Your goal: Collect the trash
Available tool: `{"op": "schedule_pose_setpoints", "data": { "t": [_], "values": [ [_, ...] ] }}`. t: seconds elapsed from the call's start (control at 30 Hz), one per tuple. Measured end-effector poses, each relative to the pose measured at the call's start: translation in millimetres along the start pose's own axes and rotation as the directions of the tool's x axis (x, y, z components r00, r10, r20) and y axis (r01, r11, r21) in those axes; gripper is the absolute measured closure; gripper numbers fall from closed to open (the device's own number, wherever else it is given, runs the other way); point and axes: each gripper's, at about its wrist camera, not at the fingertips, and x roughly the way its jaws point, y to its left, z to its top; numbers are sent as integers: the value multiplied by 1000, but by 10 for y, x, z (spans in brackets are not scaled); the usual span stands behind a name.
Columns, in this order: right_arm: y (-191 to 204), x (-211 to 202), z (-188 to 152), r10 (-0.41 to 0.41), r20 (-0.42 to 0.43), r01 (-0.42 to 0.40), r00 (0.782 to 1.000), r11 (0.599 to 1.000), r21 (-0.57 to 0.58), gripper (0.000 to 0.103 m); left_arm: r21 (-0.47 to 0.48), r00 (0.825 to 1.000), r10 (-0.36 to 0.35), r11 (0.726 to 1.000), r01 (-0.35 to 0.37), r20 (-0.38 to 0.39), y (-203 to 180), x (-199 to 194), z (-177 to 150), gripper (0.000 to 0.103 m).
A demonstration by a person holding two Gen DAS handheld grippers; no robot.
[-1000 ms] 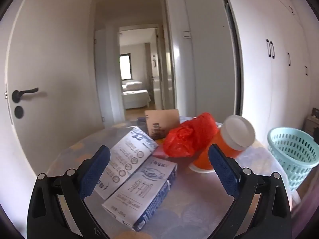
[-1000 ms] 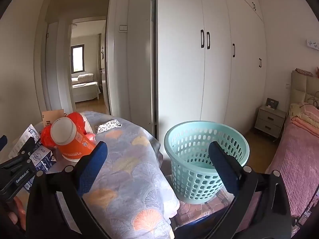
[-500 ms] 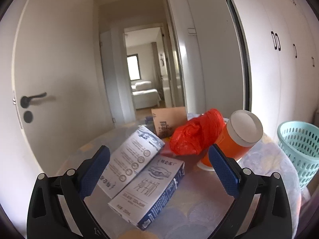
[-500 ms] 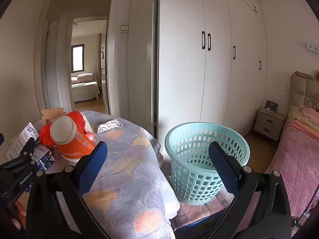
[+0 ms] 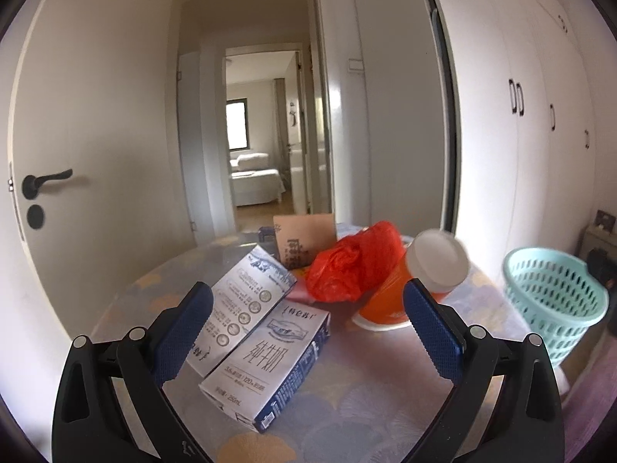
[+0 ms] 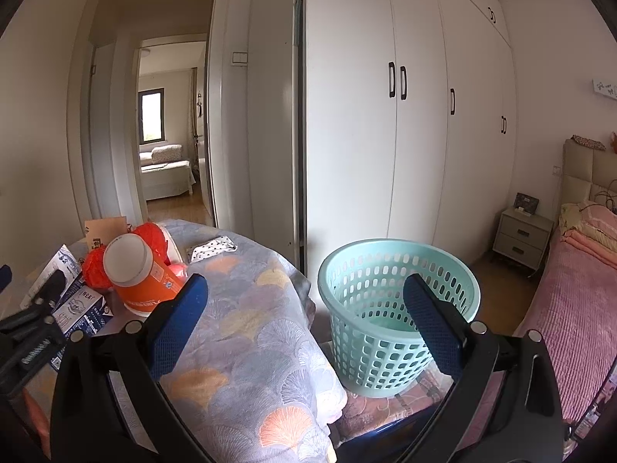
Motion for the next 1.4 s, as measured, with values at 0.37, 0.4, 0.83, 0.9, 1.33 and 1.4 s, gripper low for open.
{"op": "schedule_pose_setpoints", "data": {
  "t": [0.37,0.4,0.83,0.9,1.33,1.4],
  "values": [
    [-16,-35,-2,0,-19,1,1000,1000,19,7,-19,1000,-5,1000,4,-9,113,-59,33,7],
    [-25,-39,-2,-3,-19,4,1000,1000,24,7,-25,1000,-5,1000,5,-8,125,-63,42,7],
    [13,-55,-2,-2,-25,2,1000,1000,16,7,-36,1000,25,999,-25,-3,361,-104,99,7],
    [45,-62,-1,-6,-23,6,1000,1000,3,7,-43,1000,24,999,-24,-5,399,-105,100,7],
    [249,-58,-3,26,-21,-27,999,998,-57,7,-88,997,68,994,-70,-23,664,-88,99,7],
    [285,-58,-2,31,-19,-32,999,997,-66,7,-90,997,67,994,-70,-29,696,-79,92,7]
  ]
}}
